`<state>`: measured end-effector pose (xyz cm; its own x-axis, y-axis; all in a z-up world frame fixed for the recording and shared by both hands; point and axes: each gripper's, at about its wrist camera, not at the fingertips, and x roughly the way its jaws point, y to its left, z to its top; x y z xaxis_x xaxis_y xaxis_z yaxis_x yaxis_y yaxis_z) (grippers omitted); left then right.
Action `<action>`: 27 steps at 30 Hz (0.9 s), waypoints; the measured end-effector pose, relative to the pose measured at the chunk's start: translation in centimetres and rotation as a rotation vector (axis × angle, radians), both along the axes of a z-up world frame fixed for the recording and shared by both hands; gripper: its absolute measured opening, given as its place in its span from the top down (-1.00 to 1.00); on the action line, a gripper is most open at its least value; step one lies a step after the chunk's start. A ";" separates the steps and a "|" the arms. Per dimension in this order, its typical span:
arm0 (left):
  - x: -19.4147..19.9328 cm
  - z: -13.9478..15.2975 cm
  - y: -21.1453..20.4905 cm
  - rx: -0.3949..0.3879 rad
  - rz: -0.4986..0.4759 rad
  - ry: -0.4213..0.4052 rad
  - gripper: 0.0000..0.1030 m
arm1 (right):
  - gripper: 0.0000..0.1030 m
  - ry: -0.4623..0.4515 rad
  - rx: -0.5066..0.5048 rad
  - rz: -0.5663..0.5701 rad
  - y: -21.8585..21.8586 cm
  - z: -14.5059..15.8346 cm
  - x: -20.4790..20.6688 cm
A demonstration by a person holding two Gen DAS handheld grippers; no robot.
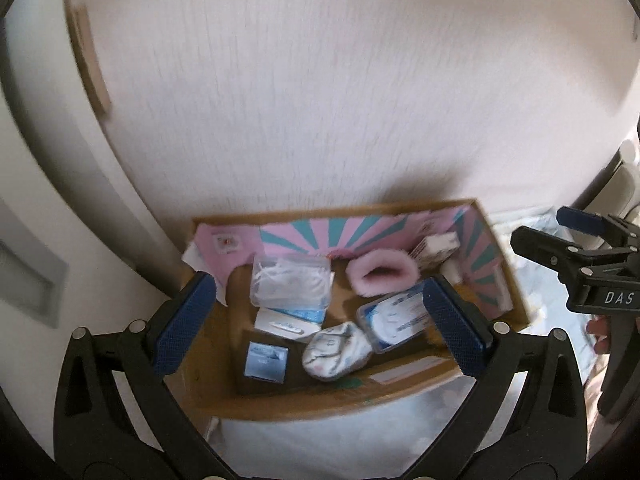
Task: Organize objects
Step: 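Withdraw both tools from the cardboard box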
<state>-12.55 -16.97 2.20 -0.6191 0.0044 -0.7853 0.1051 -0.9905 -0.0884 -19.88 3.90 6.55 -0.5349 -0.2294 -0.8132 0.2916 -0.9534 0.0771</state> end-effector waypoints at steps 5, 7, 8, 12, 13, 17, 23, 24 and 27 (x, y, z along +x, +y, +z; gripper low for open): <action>2.0 3.8 1.2 0.010 0.008 0.055 -1.00 | -0.99 0.043 -0.017 -0.026 1.7 3.4 2.3; 3.1 4.9 1.9 0.011 0.002 0.075 -1.00 | -0.99 0.068 -0.005 -0.045 2.7 4.5 3.6; 3.6 5.4 2.4 0.006 0.002 0.085 -1.00 | -0.99 0.071 -0.006 -0.053 2.9 4.6 4.2; 5.8 6.8 3.9 0.000 0.006 0.108 -1.00 | -0.99 0.084 0.012 -0.070 3.9 5.0 6.4; 6.4 7.0 4.3 0.007 0.006 0.112 -1.00 | -0.99 0.085 0.016 -0.071 3.8 4.7 6.7; 8.3 7.4 5.7 0.006 0.005 0.118 -1.00 | -0.99 0.081 0.014 -0.089 5.9 5.2 8.7; 10.2 7.0 7.3 0.010 0.021 0.140 -1.00 | -0.99 0.076 0.006 -0.102 7.0 4.2 10.3; 10.4 6.8 7.6 0.014 0.020 0.140 -1.00 | -0.99 0.079 0.008 -0.103 7.1 4.2 10.5; 10.7 6.6 8.1 0.018 0.014 0.126 -1.00 | -0.99 0.081 0.005 -0.106 7.3 4.3 10.8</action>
<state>-1.85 -8.90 8.80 -0.7129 0.0089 -0.7012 0.1055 -0.9872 -0.1199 -9.09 11.24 10.84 -0.6200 -0.1641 -0.7672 0.1940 -0.9796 0.0528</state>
